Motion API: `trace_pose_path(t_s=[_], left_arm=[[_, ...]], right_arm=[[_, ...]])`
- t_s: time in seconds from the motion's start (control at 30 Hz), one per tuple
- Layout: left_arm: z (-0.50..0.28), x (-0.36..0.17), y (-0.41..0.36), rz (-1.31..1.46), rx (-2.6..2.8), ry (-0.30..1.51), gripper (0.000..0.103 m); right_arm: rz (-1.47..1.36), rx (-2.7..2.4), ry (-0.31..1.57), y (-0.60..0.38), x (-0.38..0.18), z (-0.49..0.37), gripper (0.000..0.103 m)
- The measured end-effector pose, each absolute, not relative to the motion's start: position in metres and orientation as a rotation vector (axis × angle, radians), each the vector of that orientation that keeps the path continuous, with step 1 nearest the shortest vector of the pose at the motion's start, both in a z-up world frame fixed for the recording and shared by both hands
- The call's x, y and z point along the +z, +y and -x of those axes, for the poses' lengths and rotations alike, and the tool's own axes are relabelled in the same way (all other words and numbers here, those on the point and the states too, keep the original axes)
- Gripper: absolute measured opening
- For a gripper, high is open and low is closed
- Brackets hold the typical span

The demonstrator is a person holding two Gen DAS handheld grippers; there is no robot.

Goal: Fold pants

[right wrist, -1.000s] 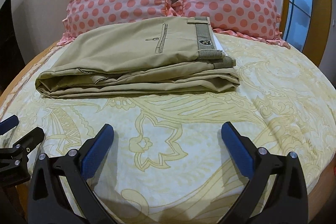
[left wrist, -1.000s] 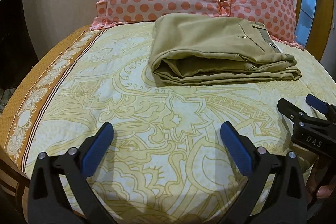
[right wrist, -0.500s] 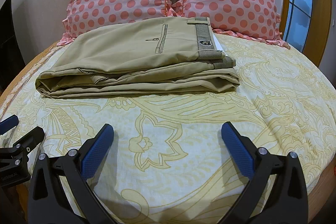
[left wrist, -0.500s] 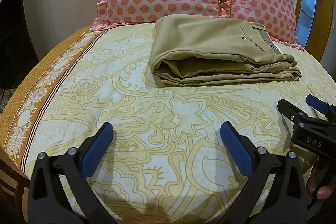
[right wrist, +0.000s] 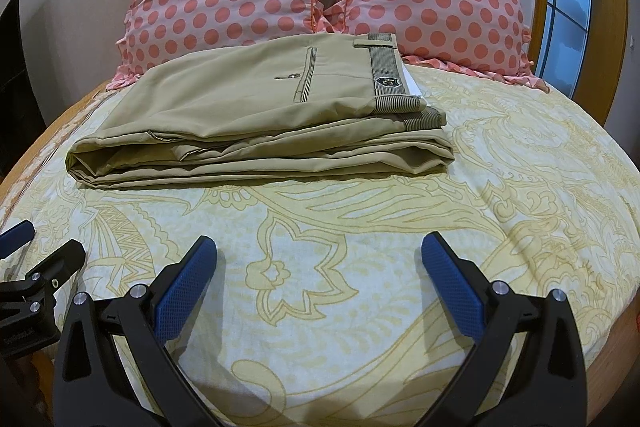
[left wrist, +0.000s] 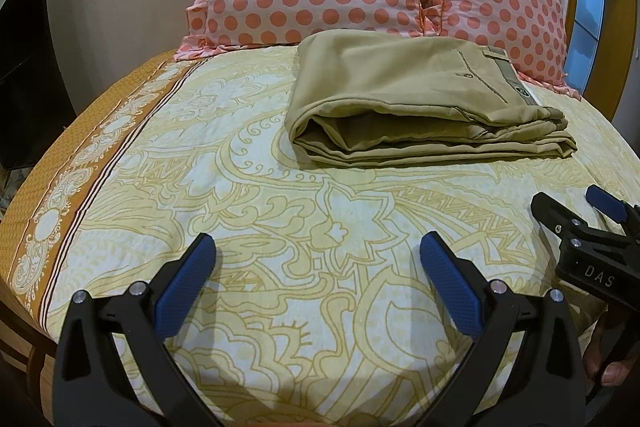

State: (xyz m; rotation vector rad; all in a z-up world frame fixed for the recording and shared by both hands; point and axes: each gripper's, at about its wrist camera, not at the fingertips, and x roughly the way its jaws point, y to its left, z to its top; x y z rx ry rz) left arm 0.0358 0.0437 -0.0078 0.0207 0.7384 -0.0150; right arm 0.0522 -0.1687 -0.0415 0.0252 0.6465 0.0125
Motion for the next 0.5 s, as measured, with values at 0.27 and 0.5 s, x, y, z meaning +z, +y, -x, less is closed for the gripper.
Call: trace_pose_path(t_s=[0.27,0.5], left_arm=[[-0.0353,-0.0084,0.0447,-0.022,-0.018,0.738,0.101],[-0.0356,-0.0081,0.0447,-0.022,-0.017,0.738,0.101]], right_arm=[[-0.025,0.013,0.647,-0.1687,-0.0417,-0.0523,0.102],[-0.025,0.012,0.646,-0.1685,-0.0419,-0.0523,0.102]])
